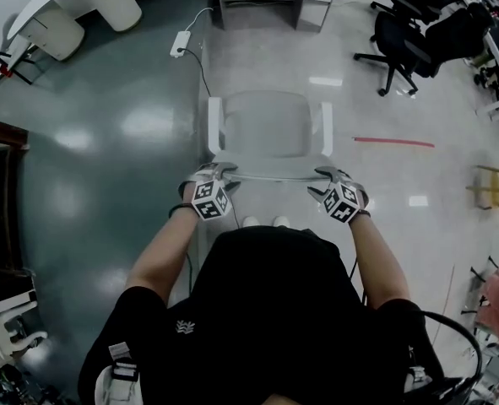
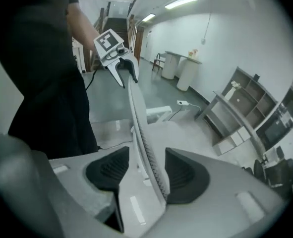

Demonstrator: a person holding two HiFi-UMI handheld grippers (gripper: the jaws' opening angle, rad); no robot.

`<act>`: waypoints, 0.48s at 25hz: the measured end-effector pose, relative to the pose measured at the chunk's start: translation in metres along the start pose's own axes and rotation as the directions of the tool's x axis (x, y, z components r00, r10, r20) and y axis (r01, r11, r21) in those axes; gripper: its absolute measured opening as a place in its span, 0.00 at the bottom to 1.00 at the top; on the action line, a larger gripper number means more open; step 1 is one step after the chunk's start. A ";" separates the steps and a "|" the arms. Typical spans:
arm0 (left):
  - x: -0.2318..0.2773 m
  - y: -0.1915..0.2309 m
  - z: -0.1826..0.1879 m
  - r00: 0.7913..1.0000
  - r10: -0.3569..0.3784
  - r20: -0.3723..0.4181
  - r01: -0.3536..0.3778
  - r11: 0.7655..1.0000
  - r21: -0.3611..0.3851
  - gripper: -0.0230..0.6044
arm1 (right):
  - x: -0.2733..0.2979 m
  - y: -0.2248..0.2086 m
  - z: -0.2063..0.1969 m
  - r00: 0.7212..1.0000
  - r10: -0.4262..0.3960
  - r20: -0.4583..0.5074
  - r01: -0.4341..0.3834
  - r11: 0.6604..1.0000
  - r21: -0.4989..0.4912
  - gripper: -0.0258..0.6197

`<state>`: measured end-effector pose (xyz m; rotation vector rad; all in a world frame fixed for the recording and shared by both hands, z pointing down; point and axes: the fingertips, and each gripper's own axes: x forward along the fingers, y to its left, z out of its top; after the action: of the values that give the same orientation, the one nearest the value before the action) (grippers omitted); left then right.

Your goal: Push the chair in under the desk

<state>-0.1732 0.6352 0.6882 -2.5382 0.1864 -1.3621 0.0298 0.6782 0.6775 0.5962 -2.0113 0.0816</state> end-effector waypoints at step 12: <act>0.020 0.049 -0.014 0.998 -0.013 -0.066 0.015 1.000 0.025 0.26 | 0.039 -0.041 0.007 0.994 -0.064 -0.089 0.067 0.997 0.029 0.27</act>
<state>-0.1733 0.5814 0.6981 -2.4806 0.1632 -1.4450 0.0271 0.6252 0.6991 0.6672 -1.9066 0.0994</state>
